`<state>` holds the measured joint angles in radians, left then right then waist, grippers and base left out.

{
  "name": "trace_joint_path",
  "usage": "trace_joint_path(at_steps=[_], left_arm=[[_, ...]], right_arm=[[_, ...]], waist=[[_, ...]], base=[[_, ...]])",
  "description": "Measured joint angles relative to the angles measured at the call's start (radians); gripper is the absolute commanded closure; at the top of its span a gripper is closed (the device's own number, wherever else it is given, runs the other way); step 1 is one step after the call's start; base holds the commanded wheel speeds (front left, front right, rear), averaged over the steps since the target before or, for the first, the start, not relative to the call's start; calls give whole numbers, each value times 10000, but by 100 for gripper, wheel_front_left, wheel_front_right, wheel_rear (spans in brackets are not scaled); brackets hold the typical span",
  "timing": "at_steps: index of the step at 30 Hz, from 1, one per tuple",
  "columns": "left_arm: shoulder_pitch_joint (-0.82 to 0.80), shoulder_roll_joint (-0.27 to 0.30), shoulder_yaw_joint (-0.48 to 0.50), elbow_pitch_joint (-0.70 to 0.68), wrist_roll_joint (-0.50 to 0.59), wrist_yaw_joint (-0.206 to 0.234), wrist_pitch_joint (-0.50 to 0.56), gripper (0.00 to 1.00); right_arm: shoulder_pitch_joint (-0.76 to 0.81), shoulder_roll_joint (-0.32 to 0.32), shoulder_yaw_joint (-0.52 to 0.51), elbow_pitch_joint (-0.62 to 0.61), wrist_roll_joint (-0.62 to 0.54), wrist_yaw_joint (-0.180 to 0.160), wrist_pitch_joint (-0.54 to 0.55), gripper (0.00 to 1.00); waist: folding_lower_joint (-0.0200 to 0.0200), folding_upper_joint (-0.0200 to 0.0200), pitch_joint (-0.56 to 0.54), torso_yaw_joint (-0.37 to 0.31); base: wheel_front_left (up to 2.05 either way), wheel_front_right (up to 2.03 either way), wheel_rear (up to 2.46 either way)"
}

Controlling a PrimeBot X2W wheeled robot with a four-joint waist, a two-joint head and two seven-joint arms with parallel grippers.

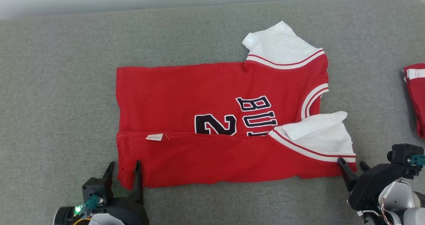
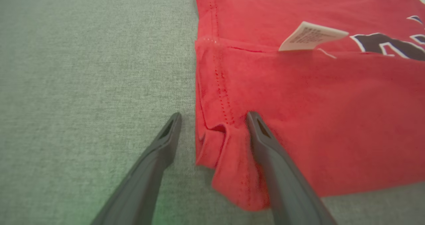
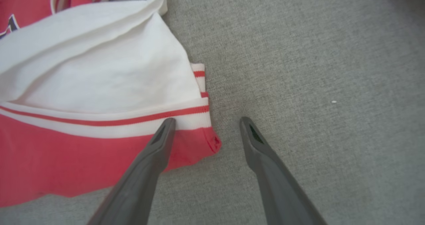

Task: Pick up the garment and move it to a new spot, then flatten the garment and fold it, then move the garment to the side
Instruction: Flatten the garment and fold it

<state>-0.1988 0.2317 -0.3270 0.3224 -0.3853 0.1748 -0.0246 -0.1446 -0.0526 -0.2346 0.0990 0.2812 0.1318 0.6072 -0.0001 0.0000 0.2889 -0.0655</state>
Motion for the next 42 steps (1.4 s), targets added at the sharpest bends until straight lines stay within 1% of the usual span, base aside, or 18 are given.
trace_joint_path(at_steps=[4, 5, 6, 7, 8, 9, 14, 20, 26, 30, 33, 37, 38, 39, 40, 42], left_arm=[[-23, -23, -92, -2, -180, -127, 213, 0], [-47, -23, -111, 0, -196, -159, 267, 11], [-61, -27, -125, 4, -203, -161, 303, 31], [-70, -29, -150, 19, -232, -171, 368, 61], [-85, -29, -167, 31, -240, -178, 435, 87], [-97, -23, -188, 58, -244, -201, 453, 100], [-116, 6, -268, 100, -326, -267, 644, 100], [398, 73, -284, -213, -476, -247, 765, 100], [1379, 136, -332, -713, -583, -54, 848, 100], [2046, 198, -330, -997, -771, 102, 938, 100], [2261, 293, -313, -1057, -815, 161, 982, 100], [2358, 345, -270, -1057, -830, 276, 1011, 100], [2385, 355, -251, -1047, -846, 280, 1011, 84], [2412, 376, -240, -1041, -842, 314, 997, 13], [2451, 391, -228, -1037, -840, 374, 947, 0], [2552, 456, -157, -1024, -861, 424, 965, 0]], right_arm=[[-186, -12, 36, 230, -17, -2, 111, 0], [-216, -17, 46, 274, -17, -2, 174, 15], [-234, -19, 61, 313, -17, -2, 224, 30], [-263, -31, 86, 347, -17, -2, 278, 63], [-287, -33, 105, 360, -15, -2, 314, 82], [-301, -33, 161, 362, -13, -2, 324, 100], [-270, -6, 284, 234, 128, 0, 286, 100], [326, 23, -125, -499, 257, 0, 188, 100], [1251, 29, -493, -1638, 464, 0, 500, 100], [2064, 46, -759, -2042, 802, 2, 677, 100], [2392, 48, -817, -2042, 988, 2, 698, 100], [2685, 48, -731, -1739, 1095, 2, 711, 100], [2733, 50, -677, -1655, 1149, 2, 711, 100], [2780, 50, -631, -1582, 1152, 2, 702, 38], [2806, 52, -598, -1521, 1152, 2, 694, 0], [2818, 36, -637, -1480, 1129, 0, 554, 0]], waist=[[0, -1, 30, 72], [0, -1, 36, 87], [0, -2, 41, 104], [0, -1, 46, 118], [-1, -2, 50, 130], [-1, -1, 55, 135], [1, -1, 11, 145], [2, 0, -254, 180], [2, 0, -630, 152], [2, 0, -931, 100], [1, 0, -1052, 65], [1, 0, -1157, 36], [1, 0, -1183, 27], [1, 0, -1210, 19], [1, 0, -1240, 12], [1, 0, -1291, -3]], base=[[0, 0, 0], [0, 0, 0], [0, 0, 0], [0, 0, 0], [0, 0, 0], [0, 0, 0], [0, 0, 0], [0, 0, 0], [0, 0, 0], [0, 0, 0], [0, 0, 0], [0, 0, 0], [0, 0, 0], [0, 0, 0], [0, 0, 0], [0, 0, 0]])
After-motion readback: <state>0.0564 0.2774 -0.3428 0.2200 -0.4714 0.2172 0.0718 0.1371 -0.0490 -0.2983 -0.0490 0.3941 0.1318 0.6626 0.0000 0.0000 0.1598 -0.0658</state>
